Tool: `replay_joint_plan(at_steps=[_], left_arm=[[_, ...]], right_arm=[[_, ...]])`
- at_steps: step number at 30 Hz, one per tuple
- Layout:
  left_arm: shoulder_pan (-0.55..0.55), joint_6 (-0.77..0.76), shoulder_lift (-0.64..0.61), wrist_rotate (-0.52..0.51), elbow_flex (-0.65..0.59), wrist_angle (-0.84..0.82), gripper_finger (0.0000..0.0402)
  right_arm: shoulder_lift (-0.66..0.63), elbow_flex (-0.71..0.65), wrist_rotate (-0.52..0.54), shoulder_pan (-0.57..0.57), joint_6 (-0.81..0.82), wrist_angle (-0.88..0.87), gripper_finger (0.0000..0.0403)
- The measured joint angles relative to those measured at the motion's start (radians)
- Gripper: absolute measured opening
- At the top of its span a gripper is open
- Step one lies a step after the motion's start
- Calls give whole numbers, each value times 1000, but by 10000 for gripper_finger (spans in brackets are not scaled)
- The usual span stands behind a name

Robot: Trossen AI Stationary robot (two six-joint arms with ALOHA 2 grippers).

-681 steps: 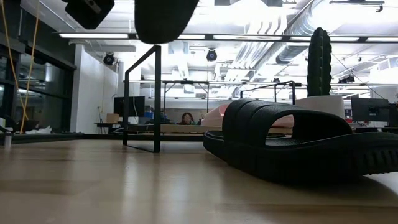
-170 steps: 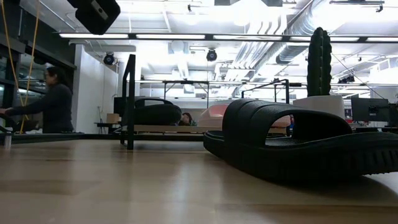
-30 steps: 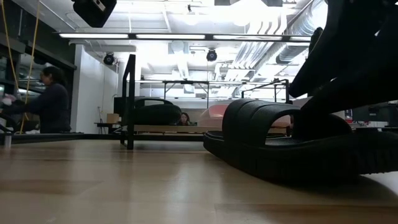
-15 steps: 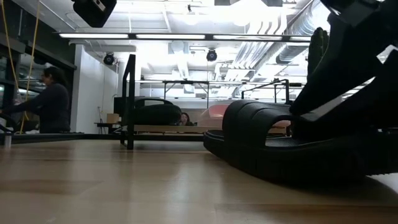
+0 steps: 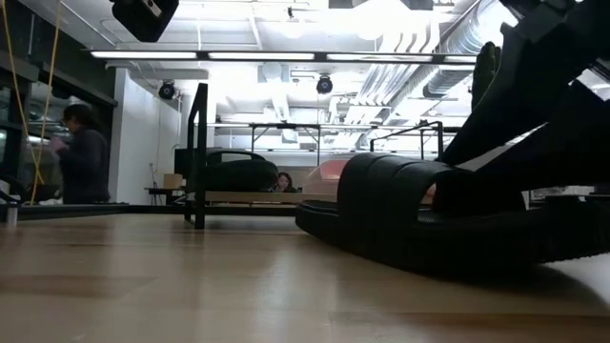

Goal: Pick and place slides into the shelf
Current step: Put the black slide on the shelf

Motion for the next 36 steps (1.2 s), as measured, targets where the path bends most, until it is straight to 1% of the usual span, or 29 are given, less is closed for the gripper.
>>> replay_joint_plan(at_steps=[4, 16, 20, 26, 27, 36], left_arm=[[0, 0, 0, 0, 0, 0, 134], [0, 0, 0, 0, 0, 0, 134], [0, 0, 0, 0, 0, 0, 134], [0, 0, 0, 0, 0, 0, 134], [0, 0, 0, 0, 0, 0, 134], [0, 0, 0, 0, 0, 0, 134]], right_arm=[[1, -1, 32, -1, 0, 1, 108], [1, -1, 29, -42, 27, 21, 106], [1, -1, 30, -44, 25, 37, 83], [1, -1, 9, -43, 23, 42, 14], [1, -1, 7, -43, 23, 42, 8], [1, 0, 8, -43, 23, 42, 3]])
